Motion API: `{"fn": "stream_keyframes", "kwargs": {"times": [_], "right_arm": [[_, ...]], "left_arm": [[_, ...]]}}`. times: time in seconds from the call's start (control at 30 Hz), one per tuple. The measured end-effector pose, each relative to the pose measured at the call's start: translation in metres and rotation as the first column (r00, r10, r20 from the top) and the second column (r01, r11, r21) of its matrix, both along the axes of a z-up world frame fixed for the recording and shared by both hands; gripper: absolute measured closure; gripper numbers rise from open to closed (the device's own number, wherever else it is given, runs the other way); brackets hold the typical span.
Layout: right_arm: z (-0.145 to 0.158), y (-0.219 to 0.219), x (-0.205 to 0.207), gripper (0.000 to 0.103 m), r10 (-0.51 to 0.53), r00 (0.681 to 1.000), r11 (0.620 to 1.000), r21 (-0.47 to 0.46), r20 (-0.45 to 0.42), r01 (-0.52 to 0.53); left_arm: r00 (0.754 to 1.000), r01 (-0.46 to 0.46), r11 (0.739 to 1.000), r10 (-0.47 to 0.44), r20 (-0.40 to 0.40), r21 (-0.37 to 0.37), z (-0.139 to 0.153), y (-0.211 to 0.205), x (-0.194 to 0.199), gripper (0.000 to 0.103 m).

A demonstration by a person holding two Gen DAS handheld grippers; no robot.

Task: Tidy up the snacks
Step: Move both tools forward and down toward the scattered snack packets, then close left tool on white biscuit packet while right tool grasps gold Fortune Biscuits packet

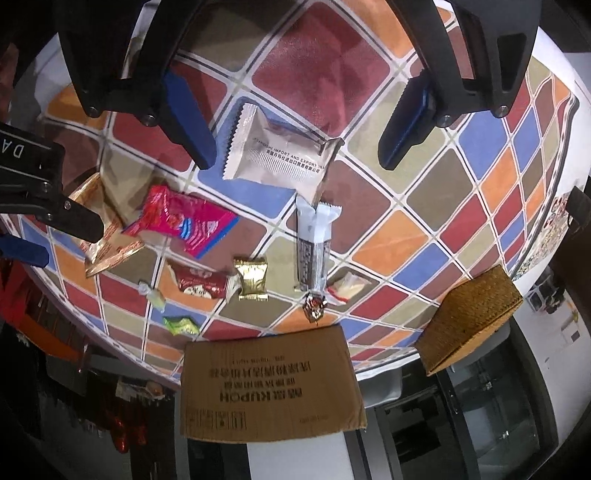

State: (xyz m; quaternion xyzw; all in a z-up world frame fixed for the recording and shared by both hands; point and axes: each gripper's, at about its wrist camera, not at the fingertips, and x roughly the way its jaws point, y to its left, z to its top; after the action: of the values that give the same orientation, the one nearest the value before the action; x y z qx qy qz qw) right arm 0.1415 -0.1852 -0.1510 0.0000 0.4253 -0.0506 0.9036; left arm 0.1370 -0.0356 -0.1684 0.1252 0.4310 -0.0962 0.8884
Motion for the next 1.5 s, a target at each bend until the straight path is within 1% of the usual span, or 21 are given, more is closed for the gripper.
{"fn": "stream_keyframes", "kwargs": {"times": [0.23, 0.4, 0.47, 0.57, 0.63, 0.77, 0.8, 0.83, 0.93, 0.97, 1.2, 1.5], "right_arm": [[-0.011, 0.002, 0.007, 0.013, 0.008, 1.0, 1.0, 0.0, -0.02, -0.008], [-0.018, 0.003, 0.012, 0.016, 0.012, 0.999, 1.0, 0.004, -0.038, -0.012], [-0.021, 0.004, 0.015, 0.018, 0.016, 0.999, 1.0, 0.013, -0.047, -0.015], [-0.025, 0.004, 0.018, 0.024, 0.024, 0.998, 0.999, 0.028, -0.058, -0.022], [-0.028, 0.004, 0.02, 0.03, 0.026, 0.997, 0.999, 0.04, -0.066, -0.024], [-0.03, 0.003, 0.022, 0.039, 0.025, 0.997, 0.998, 0.052, -0.077, -0.021], [-0.031, 0.003, 0.023, 0.042, 0.025, 0.996, 0.998, 0.055, -0.08, -0.02], [-0.032, 0.002, 0.023, 0.043, 0.025, 0.996, 0.998, 0.062, -0.084, -0.02], [-0.033, 0.001, 0.023, 0.044, 0.023, 0.996, 0.998, 0.068, -0.082, -0.017], [-0.033, 0.001, 0.023, 0.045, 0.023, 0.996, 0.998, 0.068, -0.082, -0.017], [-0.028, 0.0, 0.022, 0.057, 0.025, 0.998, 0.996, 0.085, -0.065, -0.019], [-0.02, -0.004, 0.017, 0.058, 0.016, 0.999, 0.995, 0.1, -0.044, -0.011]], "left_arm": [[0.999, 0.026, 0.999, -0.025, -0.035, 0.025, -0.016, -0.003, 0.006, 0.016], [0.999, 0.036, 0.999, -0.035, -0.027, 0.022, -0.018, -0.002, 0.009, 0.016], [0.999, 0.041, 0.999, -0.04, -0.026, 0.01, -0.018, -0.002, 0.01, 0.021], [0.998, 0.052, 0.999, -0.052, -0.029, -0.011, -0.018, -0.002, 0.012, 0.029], [0.998, 0.06, 0.998, -0.061, -0.031, -0.021, -0.017, -0.003, 0.012, 0.037], [0.997, 0.067, 0.998, -0.067, -0.028, -0.02, -0.017, -0.004, 0.011, 0.043], [0.998, 0.065, 0.998, -0.065, -0.027, -0.019, -0.016, -0.004, 0.012, 0.047], [0.998, 0.061, 0.998, -0.061, -0.026, -0.019, -0.016, -0.003, 0.011, 0.05], [0.998, 0.05, 0.998, -0.051, -0.031, -0.034, -0.015, 0.0, 0.012, 0.053], [0.998, 0.047, 0.998, -0.048, -0.032, -0.034, -0.015, 0.0, 0.012, 0.054], [0.999, 0.047, 0.998, -0.048, -0.023, -0.036, -0.01, 0.001, 0.008, 0.058], [0.999, 0.03, 0.999, -0.031, -0.023, -0.04, -0.003, 0.0, 0.004, 0.058]]}}
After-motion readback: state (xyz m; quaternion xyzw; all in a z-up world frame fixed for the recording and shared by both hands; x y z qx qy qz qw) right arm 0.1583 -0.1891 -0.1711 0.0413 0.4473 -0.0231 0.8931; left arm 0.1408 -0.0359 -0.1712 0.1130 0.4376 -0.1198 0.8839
